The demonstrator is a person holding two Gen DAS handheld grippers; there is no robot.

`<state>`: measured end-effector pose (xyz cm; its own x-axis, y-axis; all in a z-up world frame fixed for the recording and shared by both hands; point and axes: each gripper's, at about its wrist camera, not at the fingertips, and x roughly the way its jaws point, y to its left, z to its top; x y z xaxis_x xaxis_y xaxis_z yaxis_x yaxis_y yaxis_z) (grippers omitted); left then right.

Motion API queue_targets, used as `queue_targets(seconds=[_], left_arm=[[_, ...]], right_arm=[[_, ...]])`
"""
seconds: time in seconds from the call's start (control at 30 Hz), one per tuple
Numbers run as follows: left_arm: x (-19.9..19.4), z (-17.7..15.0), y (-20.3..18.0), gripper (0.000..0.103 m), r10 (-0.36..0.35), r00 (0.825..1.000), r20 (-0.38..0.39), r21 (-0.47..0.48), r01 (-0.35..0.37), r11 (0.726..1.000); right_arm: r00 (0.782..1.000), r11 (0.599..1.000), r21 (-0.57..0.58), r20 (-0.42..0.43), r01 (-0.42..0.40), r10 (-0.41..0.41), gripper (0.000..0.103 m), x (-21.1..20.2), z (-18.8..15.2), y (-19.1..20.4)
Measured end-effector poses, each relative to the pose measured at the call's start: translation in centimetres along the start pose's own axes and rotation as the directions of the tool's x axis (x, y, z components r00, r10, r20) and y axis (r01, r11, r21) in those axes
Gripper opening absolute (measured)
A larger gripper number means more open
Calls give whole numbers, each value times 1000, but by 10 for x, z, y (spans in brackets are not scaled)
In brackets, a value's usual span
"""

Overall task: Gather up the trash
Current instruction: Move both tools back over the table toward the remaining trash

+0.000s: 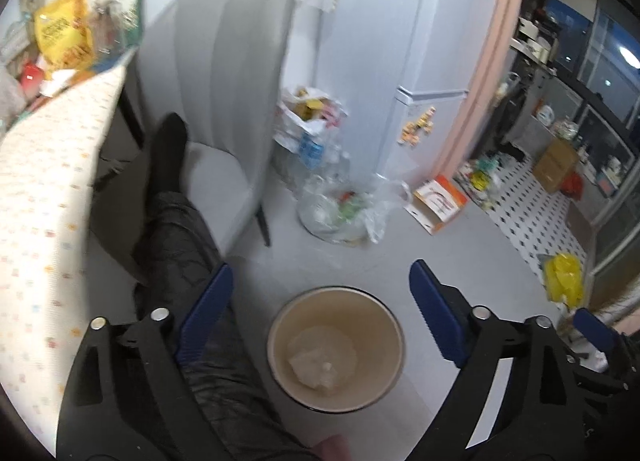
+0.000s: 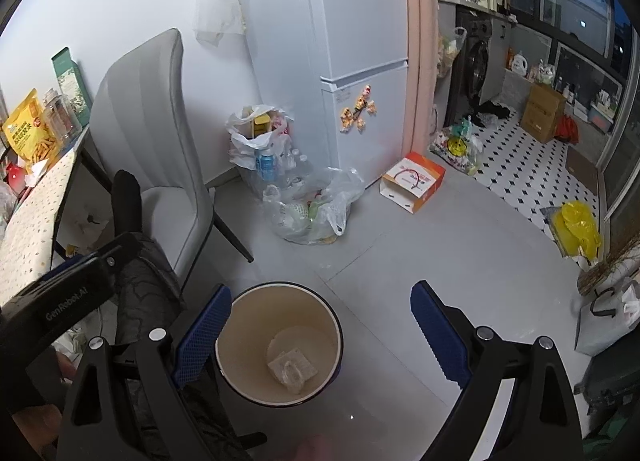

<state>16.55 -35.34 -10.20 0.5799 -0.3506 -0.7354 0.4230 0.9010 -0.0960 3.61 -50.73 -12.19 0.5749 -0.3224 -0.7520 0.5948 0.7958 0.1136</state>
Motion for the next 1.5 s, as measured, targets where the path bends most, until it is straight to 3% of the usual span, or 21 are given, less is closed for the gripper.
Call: queue_targets(seconds=[0.4, 0.67, 1.13, 1.5], left_arm=[[-54, 7, 52, 94, 99, 993, 67, -51, -96, 994], [-102, 3, 110, 95, 177, 975, 131, -129, -161, 979], [-166, -22, 184, 97, 247, 948, 199, -207, -206, 956], [-201, -47, 231, 97, 315, 929, 195, -278, -256, 926]], right_arm=[[995, 993, -102, 80, -55, 63, 95, -44, 7, 56], [985, 977, -189, 121, -99, 123, 95, -77, 6, 110], [966, 942, -311, 178, -125, 186, 95, -136, -19, 190], [949, 903, -395, 180, -172, 259, 95, -165, -45, 241]])
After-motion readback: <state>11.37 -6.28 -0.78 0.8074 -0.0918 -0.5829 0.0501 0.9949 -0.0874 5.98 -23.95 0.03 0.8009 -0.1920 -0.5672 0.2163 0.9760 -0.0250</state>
